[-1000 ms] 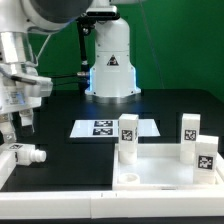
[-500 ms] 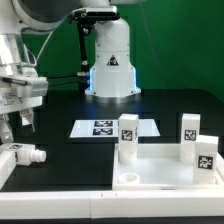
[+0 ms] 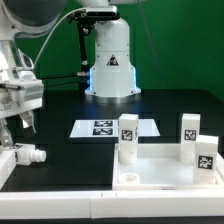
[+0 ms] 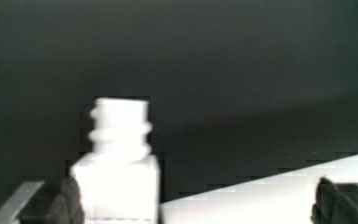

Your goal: Assemble square table

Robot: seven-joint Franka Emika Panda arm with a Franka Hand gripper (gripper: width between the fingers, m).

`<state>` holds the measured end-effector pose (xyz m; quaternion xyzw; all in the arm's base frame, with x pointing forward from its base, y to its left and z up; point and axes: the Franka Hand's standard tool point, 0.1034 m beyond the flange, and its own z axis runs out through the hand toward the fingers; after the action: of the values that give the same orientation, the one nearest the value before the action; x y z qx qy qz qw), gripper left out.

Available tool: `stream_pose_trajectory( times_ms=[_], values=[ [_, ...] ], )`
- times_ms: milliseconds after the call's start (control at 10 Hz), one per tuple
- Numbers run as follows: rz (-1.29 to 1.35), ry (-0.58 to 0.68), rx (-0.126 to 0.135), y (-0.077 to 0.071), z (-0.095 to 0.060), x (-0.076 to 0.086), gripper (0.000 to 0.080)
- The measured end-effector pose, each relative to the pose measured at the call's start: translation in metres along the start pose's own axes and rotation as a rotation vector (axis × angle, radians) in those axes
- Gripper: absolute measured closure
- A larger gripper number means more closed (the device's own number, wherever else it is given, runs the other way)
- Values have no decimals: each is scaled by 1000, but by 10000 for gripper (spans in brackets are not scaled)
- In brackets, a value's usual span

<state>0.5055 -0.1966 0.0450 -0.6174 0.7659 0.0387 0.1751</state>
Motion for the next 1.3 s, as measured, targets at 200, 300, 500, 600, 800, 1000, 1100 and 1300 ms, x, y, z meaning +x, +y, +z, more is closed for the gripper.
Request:
stream_pose_trajectory(
  times_ms=[200,300,500,600,800,1000,1100,1300],
  values=[
    [24,-3,-2,13,8,6,151],
    [24,15,-7,18,12,9,151],
    [19,40,-9,21,16,11,151],
    [14,56,-4,21,17,11,151],
    [10,80,2,20,17,10,151],
    [8,86,-3,19,19,6,151],
    [6,86,-4,19,20,5,151],
    [3,87,-10,21,23,3,151]
  ],
)
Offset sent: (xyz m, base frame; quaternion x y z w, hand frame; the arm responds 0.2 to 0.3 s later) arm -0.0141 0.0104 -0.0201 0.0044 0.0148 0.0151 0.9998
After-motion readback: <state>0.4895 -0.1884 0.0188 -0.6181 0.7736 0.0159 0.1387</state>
